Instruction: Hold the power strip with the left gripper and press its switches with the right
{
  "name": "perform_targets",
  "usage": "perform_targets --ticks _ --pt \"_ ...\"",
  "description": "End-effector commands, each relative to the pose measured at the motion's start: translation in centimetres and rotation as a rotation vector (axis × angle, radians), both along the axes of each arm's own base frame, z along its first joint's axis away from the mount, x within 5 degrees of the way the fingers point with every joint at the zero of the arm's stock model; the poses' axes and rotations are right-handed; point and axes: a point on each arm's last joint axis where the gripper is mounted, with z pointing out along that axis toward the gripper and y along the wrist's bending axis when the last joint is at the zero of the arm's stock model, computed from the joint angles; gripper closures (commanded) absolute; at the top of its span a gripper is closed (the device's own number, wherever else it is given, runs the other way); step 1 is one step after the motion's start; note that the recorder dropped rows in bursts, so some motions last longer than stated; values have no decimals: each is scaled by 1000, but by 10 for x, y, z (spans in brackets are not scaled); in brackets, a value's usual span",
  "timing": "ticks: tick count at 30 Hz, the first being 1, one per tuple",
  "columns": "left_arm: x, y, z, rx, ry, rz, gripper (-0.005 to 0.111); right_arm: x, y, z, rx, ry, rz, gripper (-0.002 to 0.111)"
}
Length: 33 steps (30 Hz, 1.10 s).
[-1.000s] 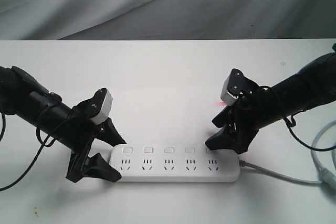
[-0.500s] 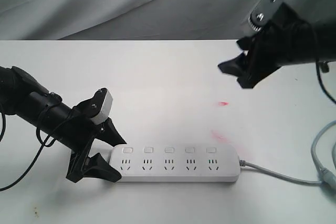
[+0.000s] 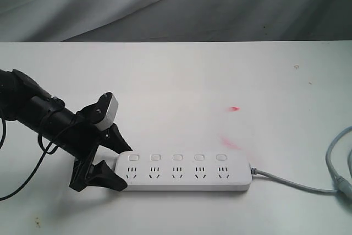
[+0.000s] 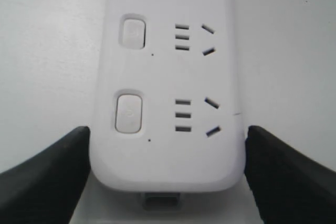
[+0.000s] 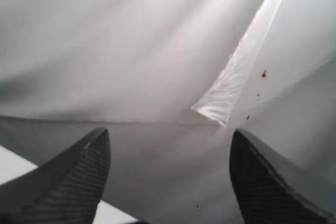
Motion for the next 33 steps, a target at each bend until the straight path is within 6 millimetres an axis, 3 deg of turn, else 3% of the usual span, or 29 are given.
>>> perform_targets --ticks 1,6,15,24,33 --pt "1 -1 0 5 -10 -12 57 -37 -7 26 101 -106 -2 66" --pt "1 -1 0 5 -10 -12 57 -73 -10 44 199 -181 34 87" --pt "1 -1 0 5 -10 -12 57 -135 -20 66 241 -349 57 108" --pt "1 -1 0 5 -10 -12 57 -170 -27 74 259 -450 53 108" --pt "1 -1 0 5 -10 -12 57 -173 -27 75 260 -458 54 108"
